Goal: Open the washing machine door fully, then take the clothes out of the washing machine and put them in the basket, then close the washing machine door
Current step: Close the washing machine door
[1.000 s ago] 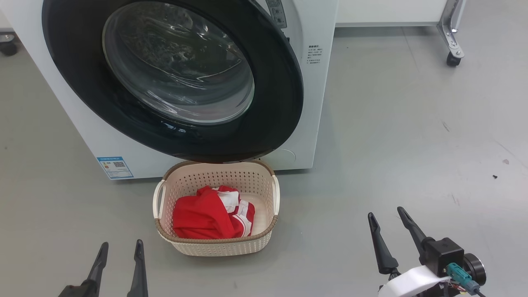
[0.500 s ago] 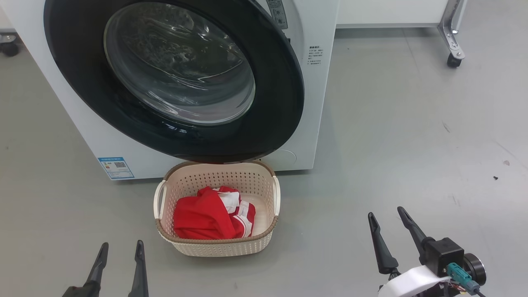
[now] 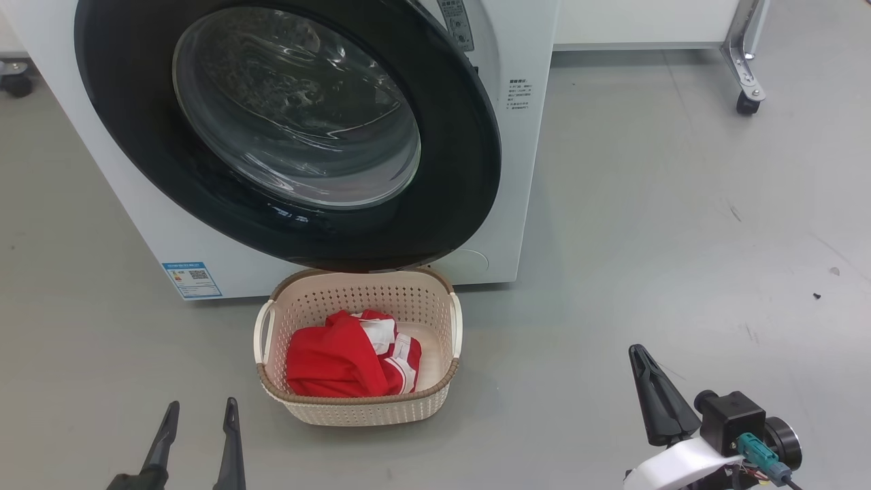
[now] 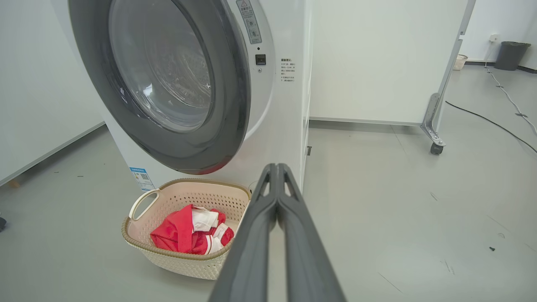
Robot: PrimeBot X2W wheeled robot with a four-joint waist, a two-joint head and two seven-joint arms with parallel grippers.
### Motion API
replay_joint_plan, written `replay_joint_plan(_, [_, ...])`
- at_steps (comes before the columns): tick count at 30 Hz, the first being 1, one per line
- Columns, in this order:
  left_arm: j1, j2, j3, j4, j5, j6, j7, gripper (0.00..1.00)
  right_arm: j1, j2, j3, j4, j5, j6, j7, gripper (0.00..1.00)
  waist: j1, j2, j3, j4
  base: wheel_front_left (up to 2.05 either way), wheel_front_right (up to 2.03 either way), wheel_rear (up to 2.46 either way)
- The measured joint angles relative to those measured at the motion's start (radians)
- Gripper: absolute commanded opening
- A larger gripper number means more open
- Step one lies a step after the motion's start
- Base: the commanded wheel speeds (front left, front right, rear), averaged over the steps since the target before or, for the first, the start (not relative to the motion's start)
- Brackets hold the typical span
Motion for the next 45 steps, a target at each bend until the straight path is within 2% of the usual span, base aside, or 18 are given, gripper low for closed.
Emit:
replay_joint_plan(11, [-0.002,-0.007,-0.006,-0.001,0.009,0.000,0.000,1.00,-0.008,-0.002,0.004,0.005,0.000,0.009,0.000,0.00,0.0000,0.0000,0.011,0.012,0.00,0.00,0.00])
replay_joint_plan(18, [-0.026,-0.015,-0.022,-0.009,0.014,0.000,-0.002,1.00,-0.076,-0.023,0.009,0.008,-0.003,0.022,0.000,0.00,0.0000,0.0000,0.039,0.037,0.00,0.00,0.00])
replay_joint_plan(35, [-0.113,-0.021,-0.065,-0.033,0.043,-0.001,-0.010,1.00,-0.346,-0.059,0.056,0.056,-0.029,0.062,0.019,0.00,0.0000,0.0000,0.139,0.137,0.00,0.00,0.00])
replay_joint_plan(45, [-0.165,-0.028,-0.094,-0.037,0.052,-0.013,-0.018,1.00,-0.533,-0.067,0.059,0.120,-0.033,0.071,0.041,0.00,0.0000,0.0000,0.210,0.199,0.00,0.00,0.00])
